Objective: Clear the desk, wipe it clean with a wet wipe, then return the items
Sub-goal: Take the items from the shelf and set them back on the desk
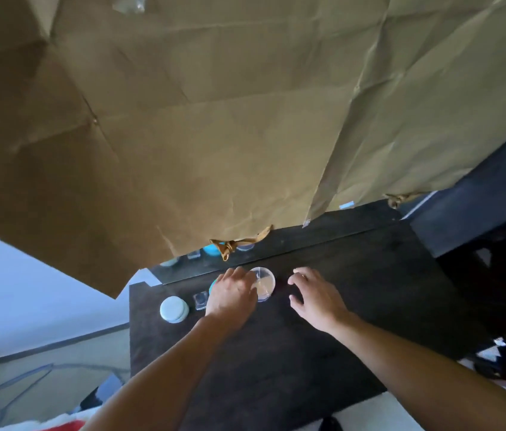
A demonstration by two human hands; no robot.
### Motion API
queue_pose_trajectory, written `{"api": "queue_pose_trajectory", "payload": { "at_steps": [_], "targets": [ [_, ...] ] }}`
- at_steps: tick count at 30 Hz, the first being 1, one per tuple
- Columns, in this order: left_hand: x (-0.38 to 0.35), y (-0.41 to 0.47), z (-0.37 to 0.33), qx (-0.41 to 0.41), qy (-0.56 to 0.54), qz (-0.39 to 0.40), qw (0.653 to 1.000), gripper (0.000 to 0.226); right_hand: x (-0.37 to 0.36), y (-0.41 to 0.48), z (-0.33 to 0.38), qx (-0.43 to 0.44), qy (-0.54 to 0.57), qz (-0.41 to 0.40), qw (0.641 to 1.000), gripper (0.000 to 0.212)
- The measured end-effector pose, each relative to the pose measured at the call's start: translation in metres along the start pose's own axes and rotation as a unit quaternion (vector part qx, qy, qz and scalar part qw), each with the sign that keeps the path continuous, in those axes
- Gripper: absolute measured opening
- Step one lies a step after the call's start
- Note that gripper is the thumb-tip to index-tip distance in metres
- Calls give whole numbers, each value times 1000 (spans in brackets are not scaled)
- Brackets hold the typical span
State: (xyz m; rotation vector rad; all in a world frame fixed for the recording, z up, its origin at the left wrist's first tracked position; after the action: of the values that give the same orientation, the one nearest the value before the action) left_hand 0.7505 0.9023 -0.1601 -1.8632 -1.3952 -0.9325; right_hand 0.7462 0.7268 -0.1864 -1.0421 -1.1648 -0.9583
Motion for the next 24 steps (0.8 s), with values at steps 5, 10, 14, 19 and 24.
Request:
{"api": "queue_pose_trajectory", "payload": {
  "at_steps": [5, 10, 14, 19, 24],
  "targets": [
    [-22, 10, -68, -61, -1, 32, 998, 19, 22, -53, -65, -65, 0, -12, 998, 27],
    [-57, 10, -162, -128, 7, 53, 990, 20, 41, -127, -147, -140, 2, -34, 990, 25],
    [-95, -3, -242, -161, 3, 65, 985, 20, 53, -191, -213, -184, -3, -45, 982, 25],
    [-147, -21, -330, -201, 0, 75, 977, 22, 65, -261, -284, -228, 21, -69, 971, 26],
    [-179, -27, -399, -238, -14, 86, 967, 23, 73, -306, -339, -260, 44, -84, 961, 27]
  ]
}}
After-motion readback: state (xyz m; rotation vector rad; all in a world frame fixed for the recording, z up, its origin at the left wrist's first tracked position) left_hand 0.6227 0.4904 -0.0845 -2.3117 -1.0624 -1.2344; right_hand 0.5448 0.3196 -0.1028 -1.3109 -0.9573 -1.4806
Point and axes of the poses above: each hand's wrist, its own y-axis towards the middle knuckle, its own x-axis out of the back of the hand, z = x × y, the point moved 7 cm from there along y, towards the middle knuckle, and after that the axes turned 13 degrees about -y, right-handed, at the moved point
